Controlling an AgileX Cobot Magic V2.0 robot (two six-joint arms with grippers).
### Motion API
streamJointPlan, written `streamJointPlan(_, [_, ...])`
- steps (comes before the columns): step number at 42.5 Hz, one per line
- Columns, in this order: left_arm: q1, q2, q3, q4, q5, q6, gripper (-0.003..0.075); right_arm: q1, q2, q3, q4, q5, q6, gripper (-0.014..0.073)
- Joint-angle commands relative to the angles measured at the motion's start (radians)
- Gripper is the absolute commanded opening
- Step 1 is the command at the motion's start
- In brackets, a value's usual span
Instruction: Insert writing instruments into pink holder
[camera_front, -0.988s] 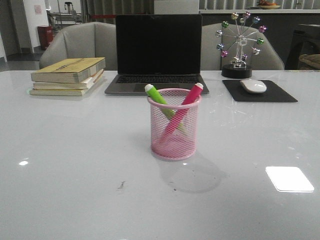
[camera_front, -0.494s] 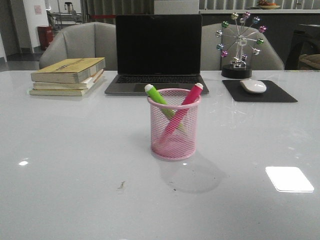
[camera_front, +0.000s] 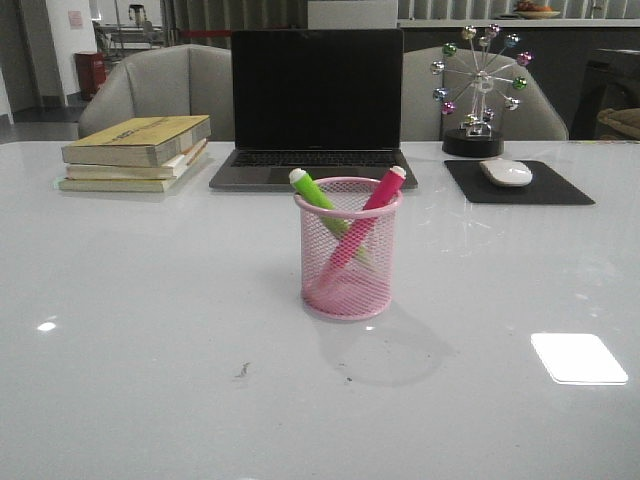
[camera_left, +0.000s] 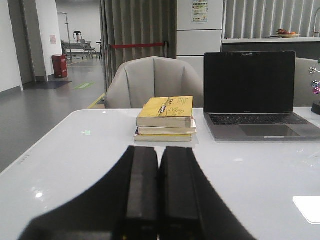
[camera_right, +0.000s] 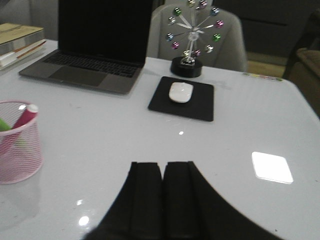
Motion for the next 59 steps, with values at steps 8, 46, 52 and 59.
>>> streamJointPlan(8, [0.000,-0.018,0.004,-0.007,-0.086,-0.001,0.0091,-0.096,-0.198,0.187,0.000,-0.181,-0.006,0.0056])
streamJointPlan(46, [0.000,-0.018,0.004,-0.007,-0.086,-0.001,0.0091,-0.047,-0.225,0.244,0.035,-0.261,0.053,0.0056])
streamJointPlan(52, [0.000,-0.018,0.004,-0.007,-0.086,-0.001,0.0091,-0.047,-0.226,0.244,-0.013,-0.288,0.149,0.0056])
streamJointPlan(59, [0.000,-0.018,0.004,-0.007,-0.086,-0.001,0.0091,-0.047,-0.226,0.244,-0.013,-0.289,0.144,0.0056])
